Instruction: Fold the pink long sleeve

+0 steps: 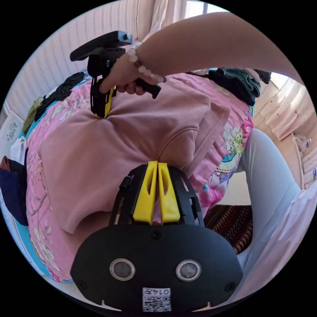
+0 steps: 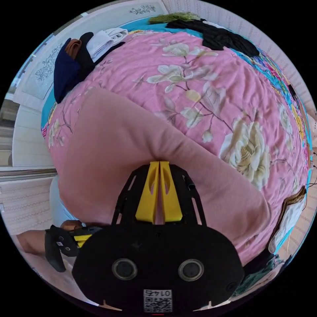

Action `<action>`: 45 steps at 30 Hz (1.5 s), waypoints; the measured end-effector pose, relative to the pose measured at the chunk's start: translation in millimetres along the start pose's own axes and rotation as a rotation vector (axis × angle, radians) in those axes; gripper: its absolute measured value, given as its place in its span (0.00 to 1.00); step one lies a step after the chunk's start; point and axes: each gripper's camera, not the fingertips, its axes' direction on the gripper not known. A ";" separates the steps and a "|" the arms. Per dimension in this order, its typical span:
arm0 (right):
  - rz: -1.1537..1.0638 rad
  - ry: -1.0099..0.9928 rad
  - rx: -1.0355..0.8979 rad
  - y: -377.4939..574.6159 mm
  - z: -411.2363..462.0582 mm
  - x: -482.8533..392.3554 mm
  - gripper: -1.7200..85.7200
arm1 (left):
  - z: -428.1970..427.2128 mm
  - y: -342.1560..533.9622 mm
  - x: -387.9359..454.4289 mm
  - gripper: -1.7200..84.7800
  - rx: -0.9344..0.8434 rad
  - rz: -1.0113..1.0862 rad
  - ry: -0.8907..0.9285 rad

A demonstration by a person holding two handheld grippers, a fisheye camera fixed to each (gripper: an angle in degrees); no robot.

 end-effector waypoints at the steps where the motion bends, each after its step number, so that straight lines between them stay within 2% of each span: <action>1: 0.007 0.007 0.015 3.1 1.4 2.2 0.01 | 2.8 2.1 1.2 0.01 0.027 -0.019 0.005; 4: -0.053 0.030 0.063 18.7 -4.8 5.2 0.01 | 5.4 -3.3 -2.8 0.01 0.027 -0.059 0.065; 6: -0.059 -0.032 0.146 42.4 -19.8 13.5 0.01 | 0.0 -9.8 -3.2 0.01 0.014 -0.036 0.069; 8: -0.040 -0.189 0.304 100.1 -44.9 27.3 0.01 | -18.5 -16.9 1.6 0.01 0.052 0.005 -0.116; 9: -0.018 -0.198 0.350 118.9 -50.2 30.9 0.01 | -23.8 -18.9 2.6 0.01 0.078 0.024 -0.157; 10: 0.050 -0.179 0.424 158.4 -57.6 38.7 0.02 | -32.9 -25.8 1.1 0.01 0.119 0.047 -0.192; 14: 0.391 -0.150 0.522 284.4 -51.1 77.1 0.07 | -43.1 -79.3 -23.1 0.01 0.166 0.029 -0.067; 17: 0.589 -0.214 0.490 339.8 -32.3 107.7 0.14 | -38.7 -126.9 -21.6 0.01 0.215 0.074 -0.076; 19: 0.636 -0.237 0.498 359.6 -25.1 118.1 0.14 | -29.7 -156.7 -16.0 0.01 0.227 0.114 -0.039; 23: 0.607 -0.310 0.490 367.5 -7.7 124.7 0.14 | 8.0 -225.1 -14.9 0.02 0.112 0.035 0.092; 29: 0.581 -0.330 0.493 364.7 8.4 123.1 0.10 | 53.3 -296.7 -3.9 0.07 -0.029 0.095 0.043; 35: 0.514 -0.333 0.488 366.2 13.0 122.8 0.05 | 82.0 -337.2 -4.1 0.15 -0.053 0.070 -0.010; 38: 0.498 -0.338 0.493 365.3 16.3 119.2 0.05 | 103.5 -346.9 -5.1 0.14 -0.112 0.058 -0.071; 41: 0.491 -0.374 0.509 361.5 22.7 114.9 0.04 | 121.2 -340.1 -24.1 0.08 -0.200 -0.011 -0.060; 45: 0.470 -0.467 0.543 352.4 28.7 107.9 0.04 | 104.3 -321.7 -55.4 0.07 -0.143 -0.115 0.032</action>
